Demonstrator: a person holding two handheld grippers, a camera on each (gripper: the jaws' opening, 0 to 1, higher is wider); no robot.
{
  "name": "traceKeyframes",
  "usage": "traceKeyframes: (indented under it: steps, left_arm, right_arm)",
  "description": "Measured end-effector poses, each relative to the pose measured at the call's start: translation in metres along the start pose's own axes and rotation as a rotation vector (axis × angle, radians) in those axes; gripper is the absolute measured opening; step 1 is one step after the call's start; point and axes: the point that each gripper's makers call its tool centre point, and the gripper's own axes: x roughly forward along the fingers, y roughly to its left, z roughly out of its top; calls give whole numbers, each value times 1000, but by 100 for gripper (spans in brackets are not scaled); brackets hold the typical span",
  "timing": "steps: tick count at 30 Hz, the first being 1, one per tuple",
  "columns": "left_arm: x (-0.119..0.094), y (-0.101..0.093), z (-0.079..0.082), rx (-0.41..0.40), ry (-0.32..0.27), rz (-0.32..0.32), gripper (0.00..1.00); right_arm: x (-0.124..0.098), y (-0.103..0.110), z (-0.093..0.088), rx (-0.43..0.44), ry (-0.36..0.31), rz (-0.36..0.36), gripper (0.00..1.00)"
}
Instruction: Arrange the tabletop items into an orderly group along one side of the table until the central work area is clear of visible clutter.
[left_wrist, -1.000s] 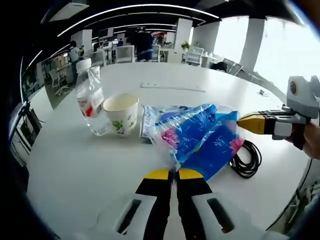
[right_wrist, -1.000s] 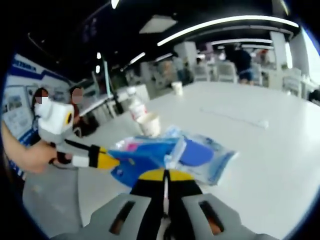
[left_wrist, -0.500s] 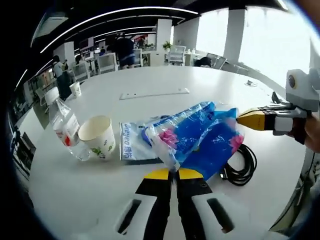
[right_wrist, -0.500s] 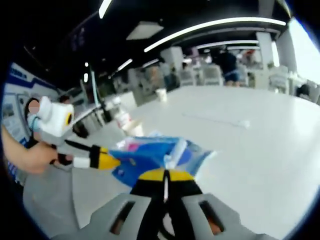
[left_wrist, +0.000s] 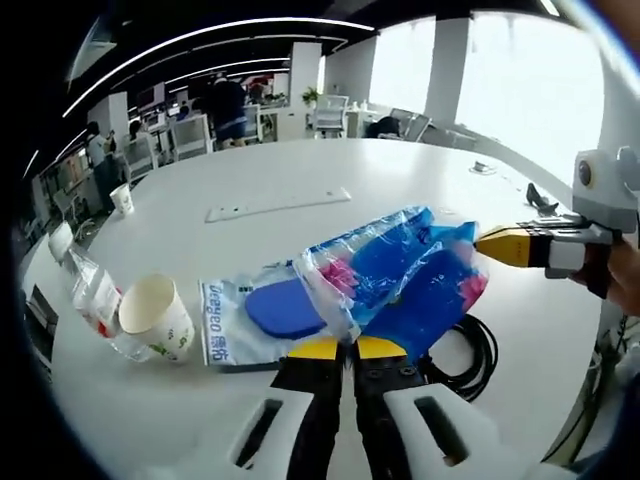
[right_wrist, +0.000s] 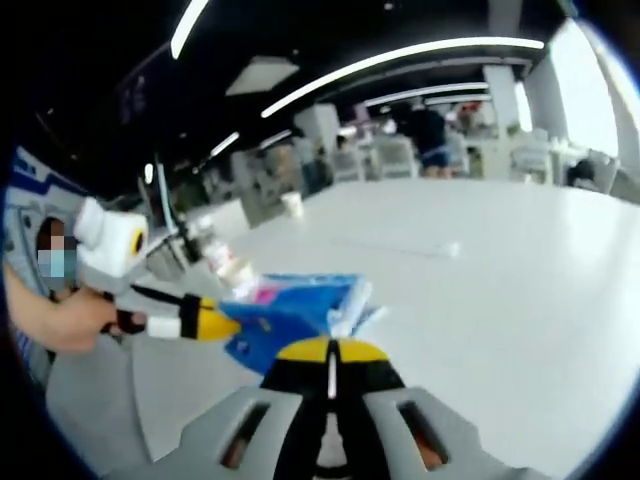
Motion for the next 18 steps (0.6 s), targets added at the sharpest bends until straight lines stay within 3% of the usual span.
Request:
traceKeyframes:
  steps: [2, 9, 15, 18]
  left_arm:
    - [5, -4, 5, 25, -7, -11, 2]
    - [22, -13, 17, -22, -13, -54, 2]
    - [35, -25, 22, 11, -11, -76, 2]
    - [44, -35, 30, 66, -24, -94, 2]
  right_arm:
    - [-2, -4, 1, 5, -2, -11, 0]
    - [-9, -23, 0, 30, -16, -52, 0]
    - [-14, -38, -2, 45, -15, -82, 0]
    - [-17, -50, -1, 52, -19, -111, 0]
